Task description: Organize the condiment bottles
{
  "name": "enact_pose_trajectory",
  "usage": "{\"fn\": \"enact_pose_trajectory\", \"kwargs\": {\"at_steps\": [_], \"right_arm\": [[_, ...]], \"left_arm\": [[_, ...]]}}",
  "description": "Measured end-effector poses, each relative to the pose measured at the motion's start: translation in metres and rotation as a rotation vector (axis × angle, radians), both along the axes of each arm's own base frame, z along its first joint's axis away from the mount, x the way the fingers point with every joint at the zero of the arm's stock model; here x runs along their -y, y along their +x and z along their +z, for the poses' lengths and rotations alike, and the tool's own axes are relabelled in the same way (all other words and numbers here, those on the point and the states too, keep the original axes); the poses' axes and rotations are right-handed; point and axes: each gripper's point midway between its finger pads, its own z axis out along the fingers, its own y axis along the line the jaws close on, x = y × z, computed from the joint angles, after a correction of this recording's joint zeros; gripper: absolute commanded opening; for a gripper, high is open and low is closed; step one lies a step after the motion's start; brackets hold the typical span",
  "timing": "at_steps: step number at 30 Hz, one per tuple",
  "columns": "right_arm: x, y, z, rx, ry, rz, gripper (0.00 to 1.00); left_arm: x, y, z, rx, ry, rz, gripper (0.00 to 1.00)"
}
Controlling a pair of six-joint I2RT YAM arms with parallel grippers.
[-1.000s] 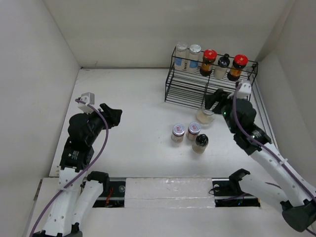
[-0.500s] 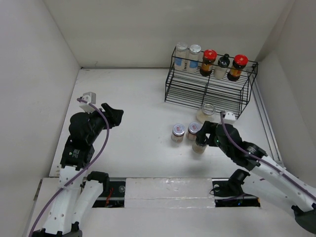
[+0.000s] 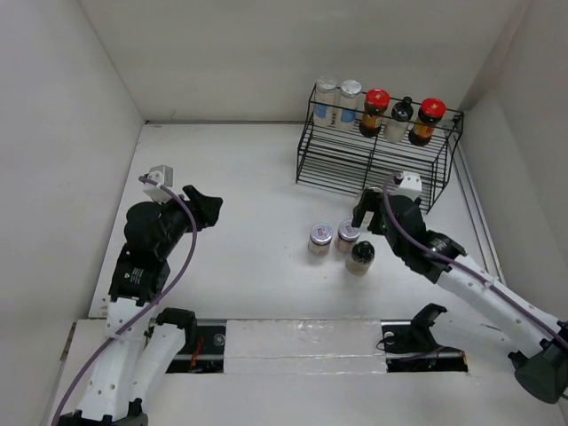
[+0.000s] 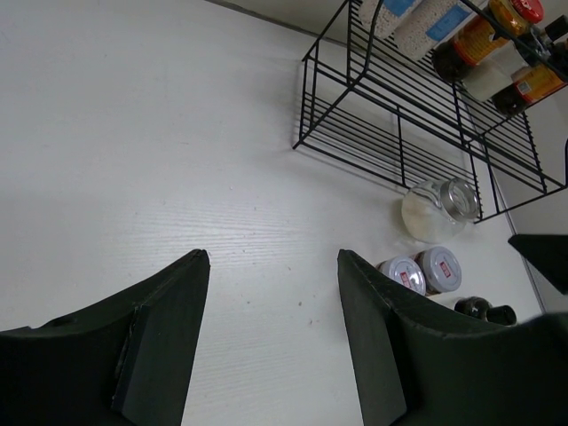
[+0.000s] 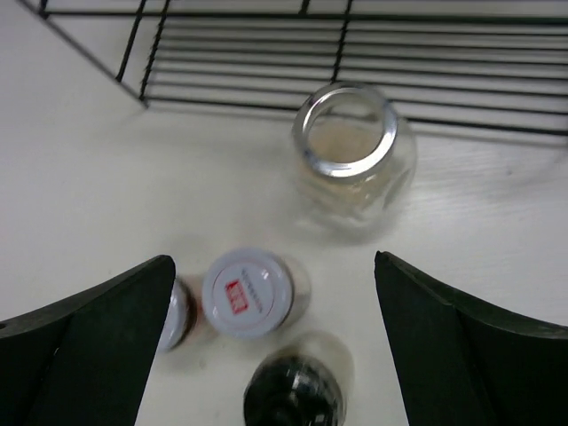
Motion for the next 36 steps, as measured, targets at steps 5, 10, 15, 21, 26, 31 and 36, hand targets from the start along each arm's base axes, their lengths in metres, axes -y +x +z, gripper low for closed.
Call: {"fn": "enact_pose_trajectory", "kwargs": {"at_steps": [5,10,15,21,26,31,36], "right_arm": [[0.037,0.054,-0.021,-0.029,-0.066,-0.168,1.0],[0.048,0.084,-0.063,-0.129,-0.153,-0.2,1.0],[0.038,0.106,-0.077,-0.145,-0.185,-0.181,1.0],[0.037,0.116,-0.09,-0.157,-0.214,-0.187,0.87],[0.037,0.128,-0.084,-0.124,-0.222,-0.212,0.79],[0.037,0.133,-0.086,-0.116,-0.227,-0.226,0.68],[0.029,0.131,-0.084,-0.106,-0.228,-0.211,0.56]], "left_arm": [[0.0,0.0,0.0,-0.001,0.0,0.0,0.56],[0.0,0.001,-0.001,-0.005,0.003,-0.001,0.56],[0.0,0.001,-0.002,-0.006,0.005,-0.002,0.56],[0.001,0.001,-0.003,-0.009,0.006,-0.004,0.56],[0.001,0.003,-0.004,-0.016,0.007,-0.005,0.56],[0.001,0.003,-0.005,-0.017,0.006,-0.006,0.56],[0.001,0.003,-0.005,-0.018,0.006,-0.008,0.56]]}}
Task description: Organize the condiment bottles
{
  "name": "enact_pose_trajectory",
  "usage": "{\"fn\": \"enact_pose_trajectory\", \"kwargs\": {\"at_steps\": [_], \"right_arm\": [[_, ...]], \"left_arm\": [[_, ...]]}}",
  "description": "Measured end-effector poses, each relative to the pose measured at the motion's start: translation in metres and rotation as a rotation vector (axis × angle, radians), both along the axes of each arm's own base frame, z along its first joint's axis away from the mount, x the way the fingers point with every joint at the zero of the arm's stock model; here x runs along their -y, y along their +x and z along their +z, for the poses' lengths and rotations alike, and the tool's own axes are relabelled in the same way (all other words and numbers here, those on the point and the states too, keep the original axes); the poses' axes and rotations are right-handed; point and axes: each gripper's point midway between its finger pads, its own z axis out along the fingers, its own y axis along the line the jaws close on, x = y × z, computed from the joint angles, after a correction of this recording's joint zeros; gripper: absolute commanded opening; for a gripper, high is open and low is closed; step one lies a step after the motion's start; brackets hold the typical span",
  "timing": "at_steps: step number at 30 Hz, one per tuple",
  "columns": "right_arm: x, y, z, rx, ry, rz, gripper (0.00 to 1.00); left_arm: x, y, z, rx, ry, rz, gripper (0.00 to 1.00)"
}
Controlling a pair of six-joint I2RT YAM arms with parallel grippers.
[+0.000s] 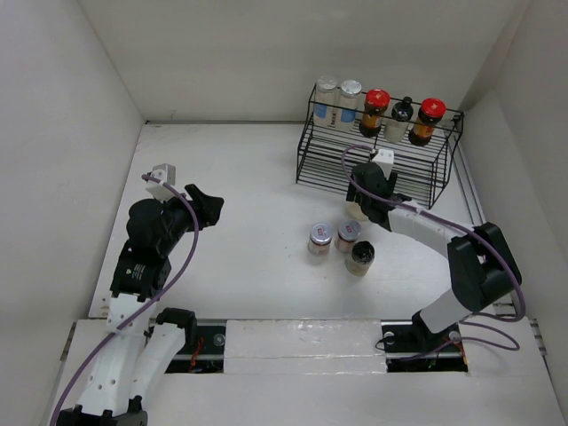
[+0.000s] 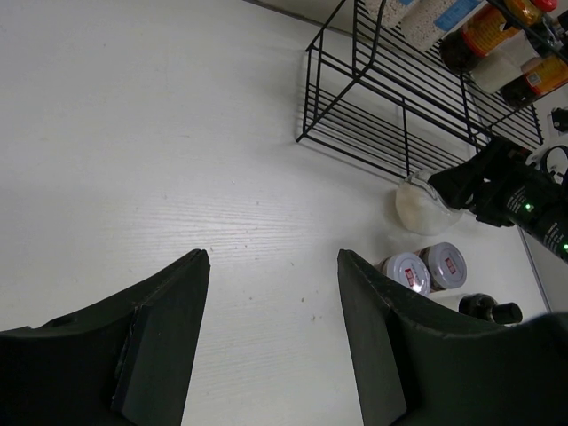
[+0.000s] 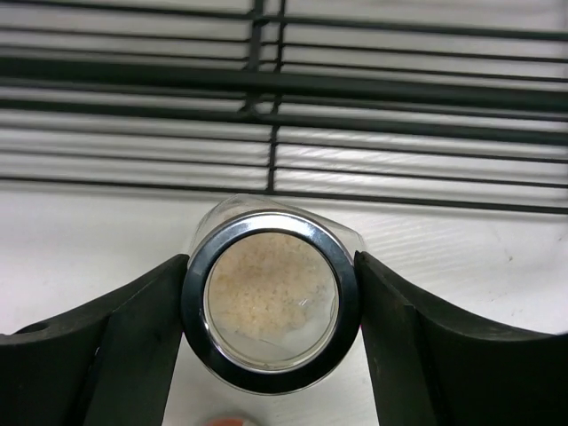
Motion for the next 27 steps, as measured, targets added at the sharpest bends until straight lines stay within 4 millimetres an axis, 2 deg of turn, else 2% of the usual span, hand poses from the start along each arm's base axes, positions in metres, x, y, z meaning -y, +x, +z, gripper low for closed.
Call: {"fn": "enact_pose_trajectory", "kwargs": {"at_steps": [3,7,10,13,18,21,24,27], "right_arm": [[-0.017,-0.008,0.002,-0.005,-0.003,0.048,0.54],[-0.053,-0.024,0.018,0.016,-0.002,0.163,0.54],[-0.082,-0.032,0.049,0.066,0.018,0.256,0.54],[-0.104,-0.029,0.093,0.149,0.063,0.326,0.54],[-0.127,-0.014,0.168,0.291,0.124,0.393,0.54],[-0.135,0.001,0.204,0.356,0.128,0.409,0.54],[-0.14,0.026,0.229,0.402,0.125,0.412,0.54],[-0.137,0.057,0.236,0.41,0.106,0.397,0.54]], "left_arm": [[0.0,0.0,0.0,0.0,0.0,0.0,0.56],[0.0,0.0,0.0,0.0,0.0,0.0,0.56],[0.0,0.0,0.0,0.0,0.0,0.0,0.56],[0.0,0.0,0.0,0.0,0.0,0.0,0.56],[0.0,0.0,0.0,0.0,0.0,0.001,0.56],[0.0,0.0,0.0,0.0,0.0,0.001,0.56],[0.0,0.0,0.0,0.0,0.0,0.001,0.56],[0.0,0.0,0.0,0.0,0.0,0.002,0.56]]}}
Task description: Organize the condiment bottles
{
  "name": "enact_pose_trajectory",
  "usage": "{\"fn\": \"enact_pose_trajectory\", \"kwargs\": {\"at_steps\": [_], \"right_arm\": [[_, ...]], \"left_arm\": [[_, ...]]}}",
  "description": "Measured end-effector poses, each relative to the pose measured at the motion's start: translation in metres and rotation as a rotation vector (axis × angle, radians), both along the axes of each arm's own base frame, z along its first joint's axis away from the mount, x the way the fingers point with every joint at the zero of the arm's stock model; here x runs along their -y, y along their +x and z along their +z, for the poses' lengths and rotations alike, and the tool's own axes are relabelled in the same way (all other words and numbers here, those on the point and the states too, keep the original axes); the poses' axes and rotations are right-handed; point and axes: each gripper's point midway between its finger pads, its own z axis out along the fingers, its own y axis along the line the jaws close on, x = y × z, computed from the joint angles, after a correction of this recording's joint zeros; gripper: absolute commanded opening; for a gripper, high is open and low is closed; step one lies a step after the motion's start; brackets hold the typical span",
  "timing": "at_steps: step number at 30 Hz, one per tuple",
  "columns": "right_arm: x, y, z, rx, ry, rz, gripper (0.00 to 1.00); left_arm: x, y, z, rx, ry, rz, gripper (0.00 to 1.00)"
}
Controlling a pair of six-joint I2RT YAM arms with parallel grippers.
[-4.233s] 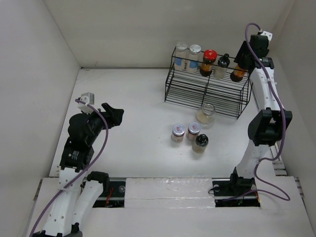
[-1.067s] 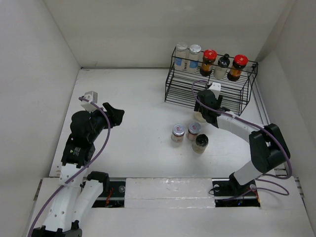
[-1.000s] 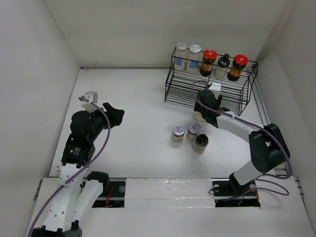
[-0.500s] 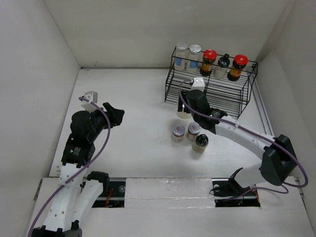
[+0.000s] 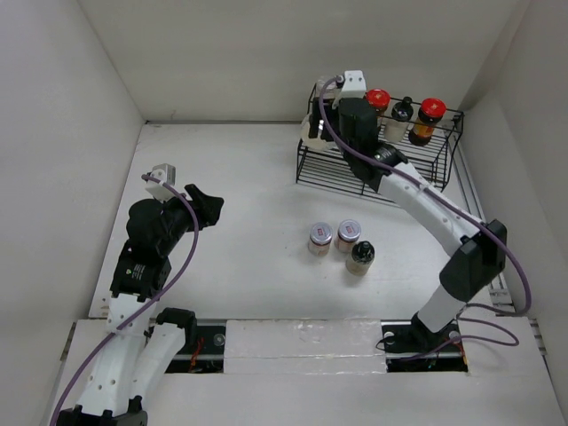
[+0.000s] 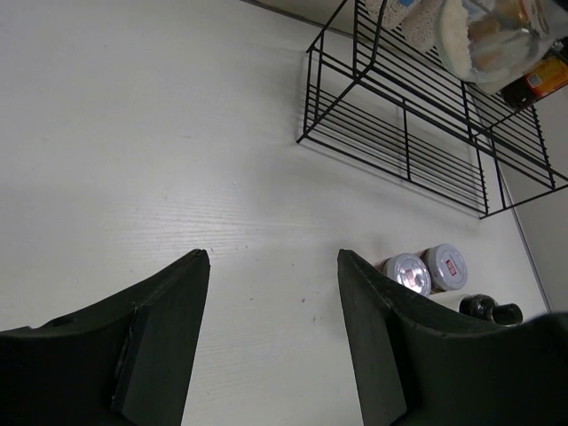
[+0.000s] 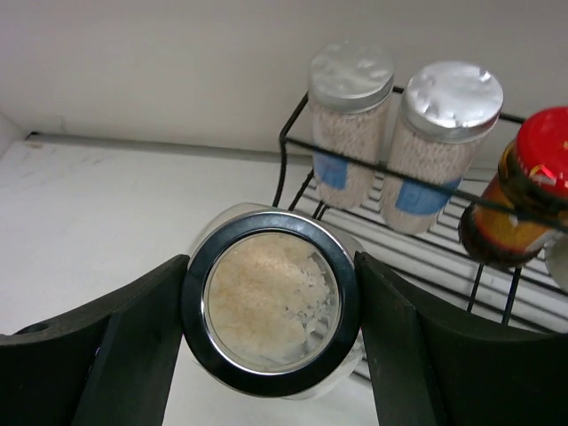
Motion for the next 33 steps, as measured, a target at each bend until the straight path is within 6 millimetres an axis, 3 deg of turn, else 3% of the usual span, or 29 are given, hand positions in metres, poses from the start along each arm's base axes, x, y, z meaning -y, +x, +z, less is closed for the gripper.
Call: {"fn": "enact_pose_trajectory", "kwargs": {"at_steps": [3,6,10,15,16,17,20,25,28,30,31,33], "right_arm": [[0.005,0.032,-0.004,-0.008,-0.021,-0.022,0.54],[0.011,0.053,-0.021,-0.036,-0.055,-0.048,0.54],[0.016,0.061,-0.054,-0.109,-0.108,-0.056,0.55],[0.016,0.068,-0.081,-0.166,-0.146,-0.045,0.59],[0.015,0.07,-0.081,-0.162,-0.148,-0.044,0.63],[0.015,0.071,-0.081,-0.162,-0.149,-0.044,0.77],[0.015,0.071,-0.079,-0.159,-0.154,-0.044,0.96],[0.013,0.071,-0.063,-0.129,-0.145,-0.045,1.0],[0.014,0.06,-0.047,-0.102,-0.134,-0.038,1.0],[0.022,0.041,-0.033,-0.086,-0.126,-0.044,0.92],[0.027,0.029,-0.025,-0.069,-0.114,-0.047,0.76],[0.039,-0.01,-0.014,-0.045,-0.083,-0.043,0.33]], "left_arm": [[0.0,0.0,0.0,0.0,0.001,0.002,0.56],[-0.001,0.0,0.0,0.0,0.002,0.005,0.56],[-0.001,0.001,0.0,-0.001,0.002,0.006,0.56],[-0.001,0.001,-0.001,-0.003,0.002,0.006,0.56],[-0.001,0.001,-0.001,-0.003,0.002,0.006,0.57],[-0.001,0.001,-0.001,-0.003,0.002,0.006,0.57],[-0.001,0.001,-0.001,-0.003,0.003,0.006,0.62],[-0.001,0.001,-0.001,-0.003,0.006,0.006,0.7],[-0.002,0.001,-0.001,-0.003,0.007,0.009,0.71],[-0.002,0.002,-0.002,-0.003,0.008,0.012,0.71],[-0.002,0.002,-0.002,-0.004,0.008,0.012,0.69],[-0.002,0.002,-0.002,-0.005,0.008,0.013,0.68]]}}
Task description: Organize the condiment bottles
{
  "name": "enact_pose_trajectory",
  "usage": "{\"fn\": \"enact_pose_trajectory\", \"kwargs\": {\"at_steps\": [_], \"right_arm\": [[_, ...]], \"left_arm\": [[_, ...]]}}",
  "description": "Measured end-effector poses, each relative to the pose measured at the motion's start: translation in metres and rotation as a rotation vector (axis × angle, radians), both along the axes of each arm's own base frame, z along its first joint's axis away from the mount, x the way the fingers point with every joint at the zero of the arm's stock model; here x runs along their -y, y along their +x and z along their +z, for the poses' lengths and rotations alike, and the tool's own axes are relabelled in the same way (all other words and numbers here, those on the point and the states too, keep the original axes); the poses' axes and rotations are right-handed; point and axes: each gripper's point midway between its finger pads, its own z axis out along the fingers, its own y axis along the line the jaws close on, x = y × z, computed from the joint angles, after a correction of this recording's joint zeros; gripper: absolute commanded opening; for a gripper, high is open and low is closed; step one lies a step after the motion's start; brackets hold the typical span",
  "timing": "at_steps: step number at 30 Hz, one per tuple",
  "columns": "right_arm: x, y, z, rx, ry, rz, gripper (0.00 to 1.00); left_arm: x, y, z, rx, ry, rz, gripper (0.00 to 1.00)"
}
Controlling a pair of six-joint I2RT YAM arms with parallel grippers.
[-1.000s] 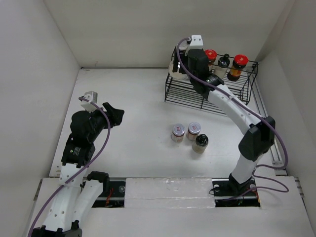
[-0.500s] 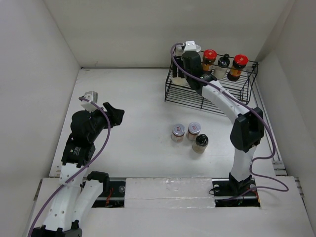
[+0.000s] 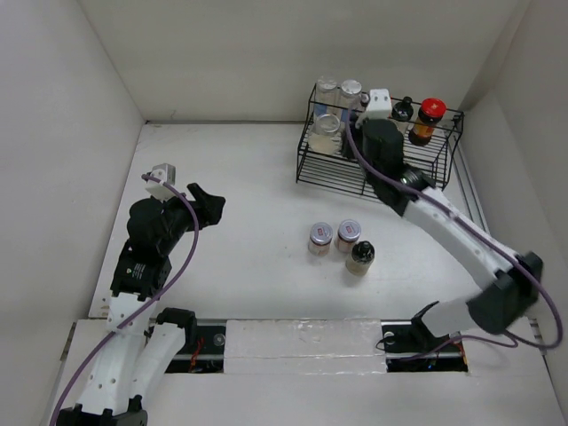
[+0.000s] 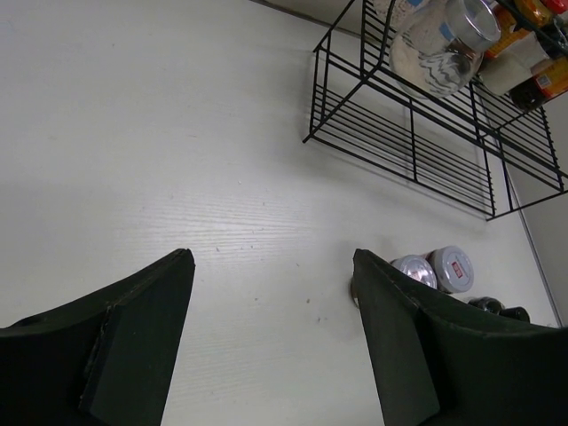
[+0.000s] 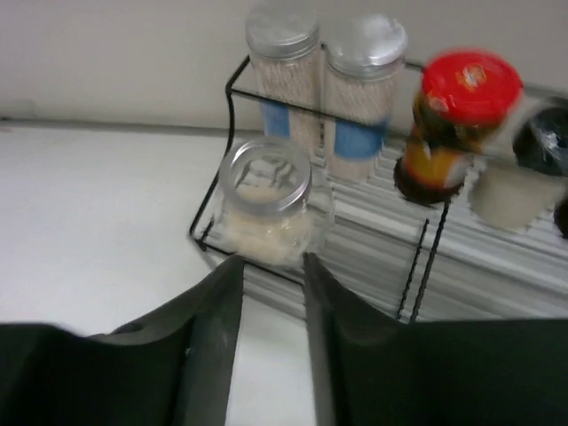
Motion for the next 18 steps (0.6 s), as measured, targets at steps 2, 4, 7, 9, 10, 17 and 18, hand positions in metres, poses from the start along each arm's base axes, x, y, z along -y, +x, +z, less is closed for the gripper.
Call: {"fn": "enact_pose_trajectory", "kwargs": {"at_steps": [2,4,7,9,10,17,18], "right_arm": [[0.011,-0.044,0.006,0.042,0.053,0.006,0.02],[0.019,-0.089,-0.003,0.05,0.099,0.028,0.04],[0.033,-0.139,-0.033,0.031,0.161,0.047,0.59],[0.042,-0.162,-0.056,-0.025,0.162,0.044,0.9],[0.047,-0.172,-0.071,-0.073,0.147,0.038,0.96],[0.059,-0.23,-0.125,-0.259,0.181,0.079,1.0],[0.06,-0.236,-0.135,-0.287,0.181,0.082,1.0]], "left_arm": [[0.0,0.0,0.0,-0.001,0.0,0.0,0.63],[0.0,0.0,0.0,0.0,0.0,-0.001,0.56],[0.001,-0.001,0.001,0.004,0.0,-0.007,0.45],[0.002,-0.002,0.001,0.005,-0.001,-0.014,0.4],[0.002,-0.002,0.001,0.006,0.001,-0.015,0.4],[0.002,-0.004,0.004,0.019,0.0,-0.017,0.56],[0.002,-0.004,0.005,0.022,-0.001,-0.017,0.57]]}}
